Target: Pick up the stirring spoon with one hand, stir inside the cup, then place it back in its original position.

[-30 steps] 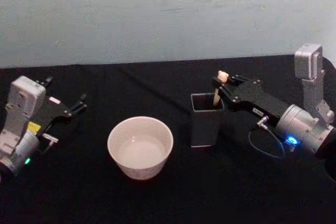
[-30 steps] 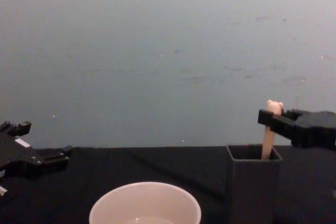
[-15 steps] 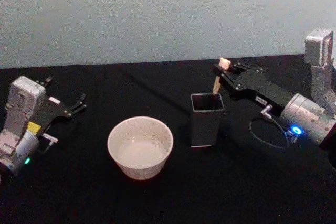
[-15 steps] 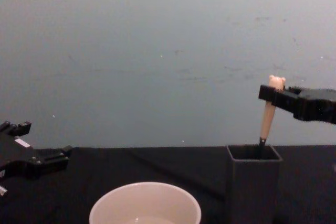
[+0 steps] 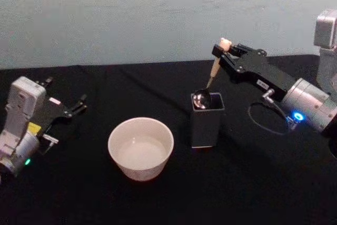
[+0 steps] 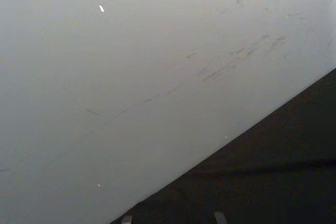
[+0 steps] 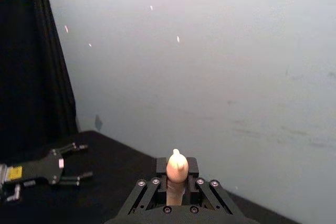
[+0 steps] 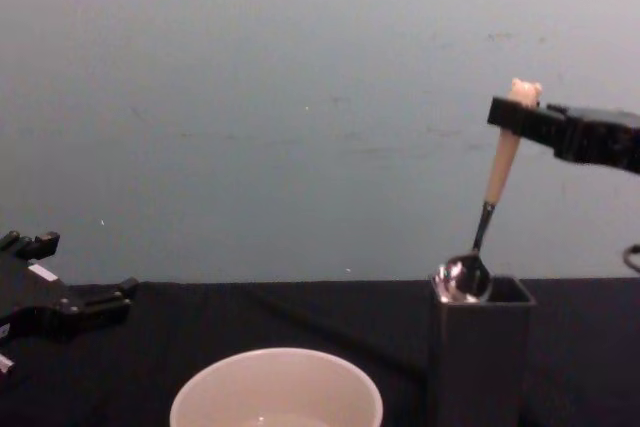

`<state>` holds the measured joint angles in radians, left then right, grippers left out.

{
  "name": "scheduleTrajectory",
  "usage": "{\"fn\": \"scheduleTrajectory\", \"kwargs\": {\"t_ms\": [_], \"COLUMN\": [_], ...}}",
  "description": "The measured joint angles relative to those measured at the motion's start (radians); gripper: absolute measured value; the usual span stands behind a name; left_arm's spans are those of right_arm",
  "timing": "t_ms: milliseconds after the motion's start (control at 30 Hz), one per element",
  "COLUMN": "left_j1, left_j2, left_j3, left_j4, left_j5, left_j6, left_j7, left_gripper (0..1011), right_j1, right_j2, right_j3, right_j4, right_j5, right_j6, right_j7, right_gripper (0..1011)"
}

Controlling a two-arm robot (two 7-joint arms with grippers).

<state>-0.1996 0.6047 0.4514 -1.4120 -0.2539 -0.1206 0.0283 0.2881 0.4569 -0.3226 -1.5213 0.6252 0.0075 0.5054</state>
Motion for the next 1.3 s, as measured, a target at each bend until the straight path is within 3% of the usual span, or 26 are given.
{"fn": "scheduleTrajectory", "kwargs": {"t_ms": [433, 633, 1300], "left_j1": [0.000, 0.000, 0.000], "left_j2": [0.000, 0.000, 0.000], "left_j3": [0.000, 0.000, 0.000], "left_j4": [0.000, 0.000, 0.000], "left_j5": [0.000, 0.000, 0.000], "left_j6": [0.000, 0.000, 0.000], "left_j7": [0.000, 0.000, 0.000], "left_gripper": [1001, 1001, 1001], "right_j1": [0.030, 0.049, 0.080], "right_j2": [-0.018, -0.032, -0.052], "right_j3": [-0.021, -0.057, -0.165], "right_j4": [-0.029, -0.021, 0.044], "right_j5": [0.036, 0.038, -0.011], "right_j6": [-0.012, -0.011, -0.016], "right_j7": [-0.002, 0.001, 0.056], "right_gripper": [214, 214, 214]}}
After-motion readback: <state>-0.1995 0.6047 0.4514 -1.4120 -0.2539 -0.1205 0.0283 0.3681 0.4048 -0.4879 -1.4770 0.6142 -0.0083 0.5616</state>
